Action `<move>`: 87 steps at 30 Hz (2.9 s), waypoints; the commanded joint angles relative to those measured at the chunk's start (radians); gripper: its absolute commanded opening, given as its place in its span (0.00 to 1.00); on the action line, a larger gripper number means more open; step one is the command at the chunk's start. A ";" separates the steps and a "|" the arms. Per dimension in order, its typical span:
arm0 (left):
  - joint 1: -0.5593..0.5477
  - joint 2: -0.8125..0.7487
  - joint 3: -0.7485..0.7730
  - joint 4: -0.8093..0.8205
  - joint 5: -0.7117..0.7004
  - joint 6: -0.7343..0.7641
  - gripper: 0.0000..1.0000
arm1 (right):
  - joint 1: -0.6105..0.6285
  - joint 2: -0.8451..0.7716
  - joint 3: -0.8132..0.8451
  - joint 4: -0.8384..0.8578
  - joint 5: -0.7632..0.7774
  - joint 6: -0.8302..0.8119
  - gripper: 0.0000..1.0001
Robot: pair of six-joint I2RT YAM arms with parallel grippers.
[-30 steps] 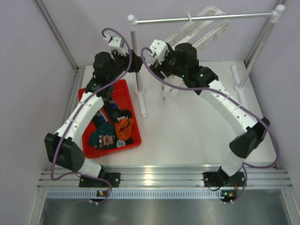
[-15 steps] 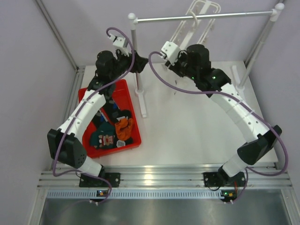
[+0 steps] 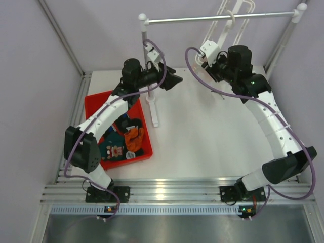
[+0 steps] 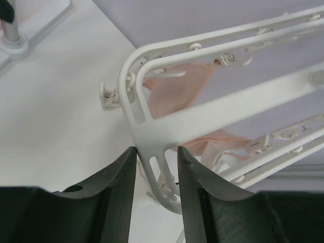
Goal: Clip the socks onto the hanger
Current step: Rotate the hanger at the clothesline.
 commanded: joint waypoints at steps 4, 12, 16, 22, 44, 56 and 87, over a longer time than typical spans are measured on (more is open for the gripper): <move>-0.115 0.015 -0.066 0.230 0.057 0.169 0.66 | -0.050 -0.080 -0.010 0.055 -0.099 0.051 0.38; -0.139 0.159 -0.025 0.434 -0.091 0.025 0.76 | -0.071 -0.117 -0.018 0.035 -0.125 0.056 0.39; -0.155 0.248 0.047 0.503 -0.097 0.034 0.78 | -0.079 -0.125 -0.018 0.022 -0.139 0.062 0.39; -0.174 0.318 0.134 0.557 -0.117 0.011 0.78 | -0.090 -0.126 -0.018 0.019 -0.156 0.068 0.39; -0.166 0.398 0.250 0.551 -0.117 0.039 0.15 | -0.151 -0.118 -0.032 0.035 -0.197 0.072 0.38; -0.120 0.201 0.119 0.453 -0.140 0.079 0.00 | -0.157 -0.074 -0.007 0.115 -0.291 0.063 0.38; -0.195 0.082 0.142 0.045 -0.065 0.563 0.01 | -0.361 -0.257 -0.124 0.390 -0.706 0.781 0.50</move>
